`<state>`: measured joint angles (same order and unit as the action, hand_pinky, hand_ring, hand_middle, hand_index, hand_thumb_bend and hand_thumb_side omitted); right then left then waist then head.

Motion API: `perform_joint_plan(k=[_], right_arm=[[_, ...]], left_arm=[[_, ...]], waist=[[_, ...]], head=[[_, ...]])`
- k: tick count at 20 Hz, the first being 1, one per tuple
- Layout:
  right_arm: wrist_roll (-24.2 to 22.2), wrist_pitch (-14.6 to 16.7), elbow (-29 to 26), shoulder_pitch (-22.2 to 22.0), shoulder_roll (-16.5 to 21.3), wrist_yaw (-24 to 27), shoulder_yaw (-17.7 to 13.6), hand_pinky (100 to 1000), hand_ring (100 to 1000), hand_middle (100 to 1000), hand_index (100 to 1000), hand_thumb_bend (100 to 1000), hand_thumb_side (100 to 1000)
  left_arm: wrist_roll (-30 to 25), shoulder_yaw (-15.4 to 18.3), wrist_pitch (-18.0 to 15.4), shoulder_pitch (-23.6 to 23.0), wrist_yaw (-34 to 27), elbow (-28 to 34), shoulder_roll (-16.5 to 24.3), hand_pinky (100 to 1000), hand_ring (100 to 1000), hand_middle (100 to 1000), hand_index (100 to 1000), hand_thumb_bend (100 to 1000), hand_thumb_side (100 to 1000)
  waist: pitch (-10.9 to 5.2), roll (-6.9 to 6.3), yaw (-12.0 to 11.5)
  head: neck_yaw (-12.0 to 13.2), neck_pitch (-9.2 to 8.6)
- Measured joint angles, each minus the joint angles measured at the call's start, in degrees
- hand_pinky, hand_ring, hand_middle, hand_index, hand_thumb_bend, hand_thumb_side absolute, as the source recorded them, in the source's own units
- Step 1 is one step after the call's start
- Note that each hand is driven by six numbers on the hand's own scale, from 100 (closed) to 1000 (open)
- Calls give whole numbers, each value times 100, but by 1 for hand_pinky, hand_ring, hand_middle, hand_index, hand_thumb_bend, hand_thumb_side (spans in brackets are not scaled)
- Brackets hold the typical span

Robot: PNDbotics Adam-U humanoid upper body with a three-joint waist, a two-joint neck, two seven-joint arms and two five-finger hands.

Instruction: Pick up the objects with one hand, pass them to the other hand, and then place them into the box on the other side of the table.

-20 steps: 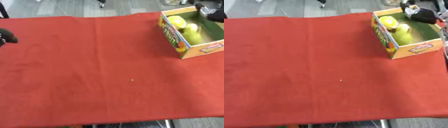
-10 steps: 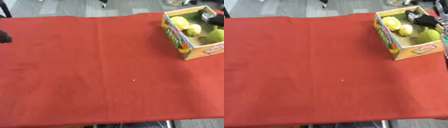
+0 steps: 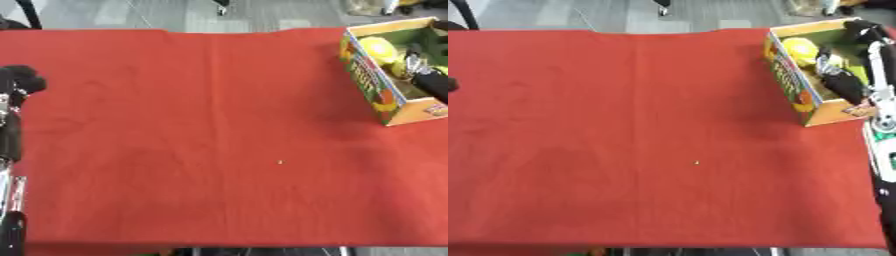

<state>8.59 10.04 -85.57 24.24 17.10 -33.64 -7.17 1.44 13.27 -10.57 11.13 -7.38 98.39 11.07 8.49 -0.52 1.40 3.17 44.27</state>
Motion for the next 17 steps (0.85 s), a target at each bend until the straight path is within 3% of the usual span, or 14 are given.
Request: perform_joint_plan(k=[6, 11, 17], right_arm=[[424, 255, -929, -901, -808, 575, 643, 734, 803, 872, 871, 103, 564], [360, 169, -1472, -1223, -884, 1004, 865, 733, 800, 867, 867, 100, 570], [256, 79, -1561, -1304, -884, 1181, 898, 734, 800, 868, 868, 100, 575]], left_arm=[[441, -242, -15, -54, 81, -74, -43, 729, 610, 565, 629, 604, 682], [510, -397, -6, -58, 99, -158, -89, 703, 603, 560, 627, 601, 689], [527, -399, 19, -133, 99, -213, -90, 697, 600, 556, 624, 603, 690]], waist=[[5, 79, 58], [5, 79, 82], [-1, 79, 37]], head=[[184, 0], [188, 0], [252, 0]])
